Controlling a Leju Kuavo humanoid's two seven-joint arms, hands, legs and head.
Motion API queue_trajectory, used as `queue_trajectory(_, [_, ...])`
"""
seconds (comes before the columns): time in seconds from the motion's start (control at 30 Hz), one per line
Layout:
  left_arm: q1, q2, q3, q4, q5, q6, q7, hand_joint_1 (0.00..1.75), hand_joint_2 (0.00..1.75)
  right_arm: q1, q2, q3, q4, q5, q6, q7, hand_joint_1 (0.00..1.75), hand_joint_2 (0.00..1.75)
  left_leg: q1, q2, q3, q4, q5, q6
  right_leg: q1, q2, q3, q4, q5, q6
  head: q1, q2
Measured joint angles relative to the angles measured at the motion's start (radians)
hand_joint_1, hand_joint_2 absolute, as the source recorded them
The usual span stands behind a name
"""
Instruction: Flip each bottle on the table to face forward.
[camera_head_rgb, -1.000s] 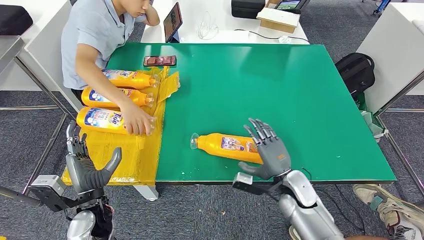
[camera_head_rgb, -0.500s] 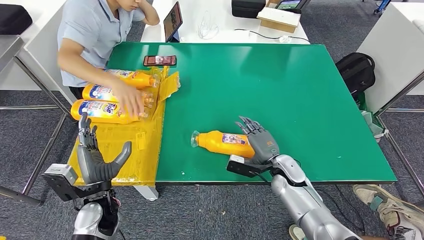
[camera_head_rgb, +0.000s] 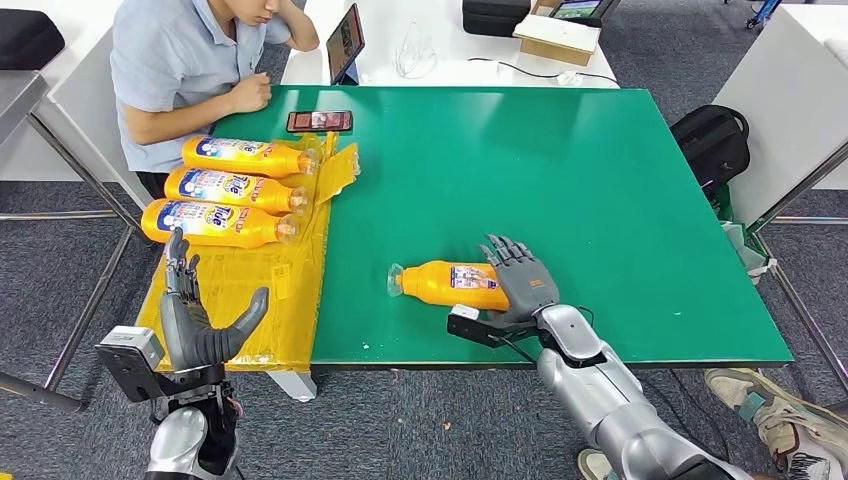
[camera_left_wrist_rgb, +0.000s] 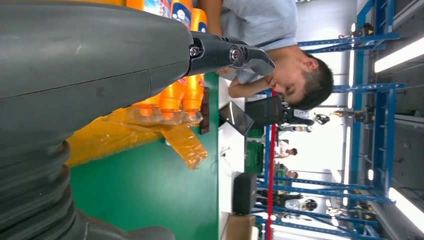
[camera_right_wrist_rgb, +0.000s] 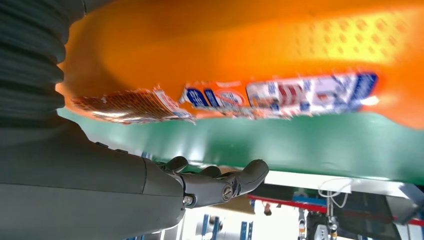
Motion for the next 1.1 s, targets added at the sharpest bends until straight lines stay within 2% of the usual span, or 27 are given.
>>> queue_trajectory(0.2, [0.009, 0.001, 0.001, -0.009, -0.007, -0.001, 0.002, 0.0, 1.75, 0.002, -0.01, 0.015, -0.015, 0.023, 0.001, 0.019, 0.0, 1.75, 0.0, 0.0, 0.0, 0.0, 0.0, 0.0, 0.0, 0.0, 0.0, 0.0, 0.0, 0.0, 0.0, 0.0])
queue_trajectory(0.4, [0.026, 0.008, 0.011, -0.025, -0.022, -0.007, 0.018, 0.0, 1.75, 0.049, -0.053, 0.047, -0.118, -0.058, 0.132, -0.004, 0.0, 1.75, 0.0, 0.0, 0.0, 0.0, 0.0, 0.0, 0.0, 0.0, 0.0, 0.0, 0.0, 0.0, 0.0, 0.0])
queue_trajectory(0.7, [0.025, 0.018, 0.017, -0.012, -0.04, -0.024, 0.025, 0.0, 1.75, 0.043, -0.064, 0.05, -0.087, -0.159, 0.199, -0.047, 0.0, 1.75, 0.0, 0.0, 0.001, 0.0, 0.0, 0.0, 0.0, 0.0, 0.0, 0.0, 0.0, 0.0, 0.0, 0.0])
queue_trajectory(0.83, [0.025, 0.022, 0.018, 0.0, -0.036, -0.028, 0.033, 0.0, 1.75, 0.018, -0.058, 0.053, -0.031, -0.161, 0.171, -0.043, 0.0, 1.75, 0.0, 0.0, 0.001, 0.0, 0.0, 0.0, 0.0, 0.0, 0.001, 0.0, 0.0, 0.0, 0.0, 0.0])
queue_trajectory(1.1, [0.026, 0.025, 0.02, 0.011, -0.032, -0.032, 0.041, 0.0, 1.75, -0.04, -0.045, 0.065, 0.072, -0.089, 0.103, 0.04, 0.0, 1.75, 0.0, 0.0, 0.003, 0.0, 0.0, 0.0, 0.0, 0.0, 0.003, 0.0, 0.0, 0.0, 0.0, 0.0])
